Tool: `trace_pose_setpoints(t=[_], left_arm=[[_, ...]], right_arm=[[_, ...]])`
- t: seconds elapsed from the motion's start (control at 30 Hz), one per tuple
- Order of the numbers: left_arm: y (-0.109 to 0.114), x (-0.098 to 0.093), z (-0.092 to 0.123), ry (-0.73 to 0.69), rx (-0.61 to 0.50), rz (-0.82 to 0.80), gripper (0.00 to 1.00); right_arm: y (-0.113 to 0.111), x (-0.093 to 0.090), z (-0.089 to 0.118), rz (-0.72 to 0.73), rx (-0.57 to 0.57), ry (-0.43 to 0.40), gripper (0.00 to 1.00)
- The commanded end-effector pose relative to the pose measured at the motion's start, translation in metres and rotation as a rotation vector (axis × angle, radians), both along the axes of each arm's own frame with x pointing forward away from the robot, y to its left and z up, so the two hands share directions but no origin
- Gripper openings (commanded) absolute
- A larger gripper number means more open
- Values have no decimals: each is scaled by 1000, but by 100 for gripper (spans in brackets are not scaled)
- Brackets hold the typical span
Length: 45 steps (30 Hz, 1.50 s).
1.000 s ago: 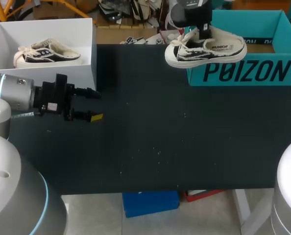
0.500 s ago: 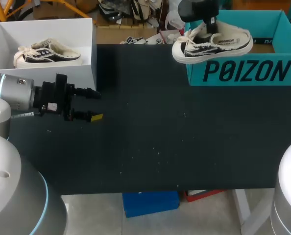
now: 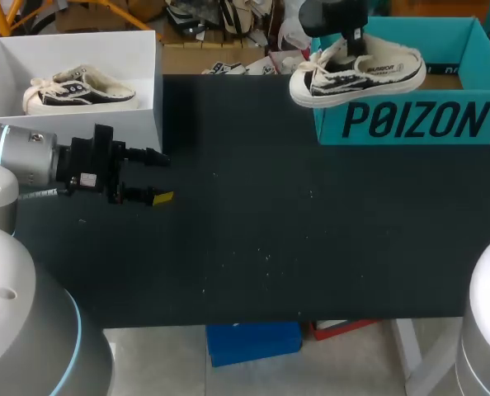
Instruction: Take the shoe out of the shoebox, open the shoe tongue, remove and reinsert the insole, then place the shoe into the shoebox
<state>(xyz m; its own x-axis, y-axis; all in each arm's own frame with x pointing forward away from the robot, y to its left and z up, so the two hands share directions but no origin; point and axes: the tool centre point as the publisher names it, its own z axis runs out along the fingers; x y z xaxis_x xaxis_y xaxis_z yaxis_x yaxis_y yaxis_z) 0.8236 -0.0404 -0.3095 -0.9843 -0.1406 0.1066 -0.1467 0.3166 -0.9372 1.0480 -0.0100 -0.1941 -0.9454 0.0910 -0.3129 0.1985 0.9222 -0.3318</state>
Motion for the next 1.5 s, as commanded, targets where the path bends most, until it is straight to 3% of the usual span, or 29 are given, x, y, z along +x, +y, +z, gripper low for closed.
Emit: trace_pose_setpoints(t=[0.03,0.2,0.43,0.63,1.13,1.5], left_arm=[[-1,-1,-1,-3,2,5,100],[-1,-1,-1,-3,2,5,100],[-1,-1,-1,-3,2,5,100],[-1,-1,-1,-3,2,5,100],[-1,-1,-1,-3,2,5,100],[-1,-1,-1,-3,2,5,100]], right_arm=[[0,19,14,-16,200,80,0],[-18,40,35,6,328,121,0],[-48,60,45,48,190,113,0],[-73,72,39,62,170,132,0],[-120,89,-5,35,218,146,0],[-133,98,-57,47,280,183,0]])
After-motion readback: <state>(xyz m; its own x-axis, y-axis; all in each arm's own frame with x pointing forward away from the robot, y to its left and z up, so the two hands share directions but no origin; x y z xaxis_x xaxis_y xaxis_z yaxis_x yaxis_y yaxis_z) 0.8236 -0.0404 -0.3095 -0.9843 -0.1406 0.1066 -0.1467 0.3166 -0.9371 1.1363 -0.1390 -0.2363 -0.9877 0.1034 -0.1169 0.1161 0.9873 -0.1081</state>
